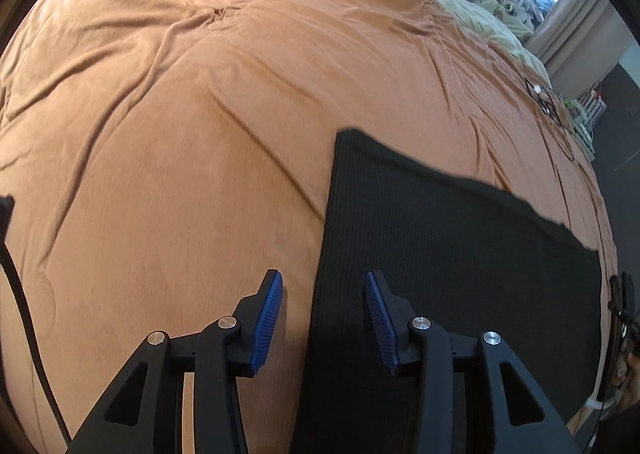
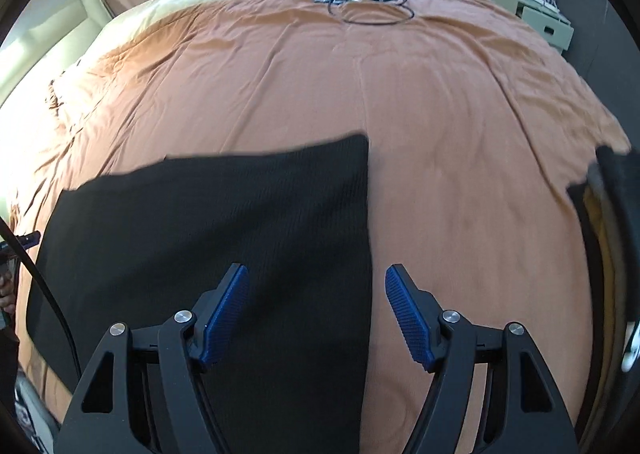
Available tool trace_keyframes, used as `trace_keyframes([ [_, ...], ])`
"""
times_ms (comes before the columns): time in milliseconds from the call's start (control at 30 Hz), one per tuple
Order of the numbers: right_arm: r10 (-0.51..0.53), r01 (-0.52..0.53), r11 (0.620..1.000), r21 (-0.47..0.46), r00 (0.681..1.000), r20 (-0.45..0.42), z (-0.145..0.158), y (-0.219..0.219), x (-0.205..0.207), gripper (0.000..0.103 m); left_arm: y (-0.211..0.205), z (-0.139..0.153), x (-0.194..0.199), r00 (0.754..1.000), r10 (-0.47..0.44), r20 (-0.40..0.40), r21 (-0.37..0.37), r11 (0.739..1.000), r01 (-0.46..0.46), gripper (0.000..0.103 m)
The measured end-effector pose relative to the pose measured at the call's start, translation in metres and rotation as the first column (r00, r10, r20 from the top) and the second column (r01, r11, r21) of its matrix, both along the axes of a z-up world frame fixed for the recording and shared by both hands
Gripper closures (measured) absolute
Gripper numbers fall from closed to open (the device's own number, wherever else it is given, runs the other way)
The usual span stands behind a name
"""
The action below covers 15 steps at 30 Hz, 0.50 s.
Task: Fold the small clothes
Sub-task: 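Open both tools and pull back from the folded shirt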
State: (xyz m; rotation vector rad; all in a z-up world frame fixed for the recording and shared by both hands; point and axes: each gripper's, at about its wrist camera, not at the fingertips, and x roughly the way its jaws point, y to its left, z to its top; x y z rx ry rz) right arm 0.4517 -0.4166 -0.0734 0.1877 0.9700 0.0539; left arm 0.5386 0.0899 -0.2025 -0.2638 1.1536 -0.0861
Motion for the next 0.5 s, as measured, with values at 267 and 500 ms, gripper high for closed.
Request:
trace_keyframes([
  [267,0.009,-0.010,1.000,-0.017,1.000,-0.027,0.000,0.002,-0.048,0.033,-0.003,-0.009,-0.072,0.999,-0.019,-0.045,-0.001,1.000,0.019,0.057],
  [500,0.039,-0.043,0.997,-0.069,0.998,-0.054,-0.009,0.014,-0.092,0.033,-0.002,-0.016,-0.130,0.998,0.003,-0.057,0.011,1.000,-0.002,0.057],
])
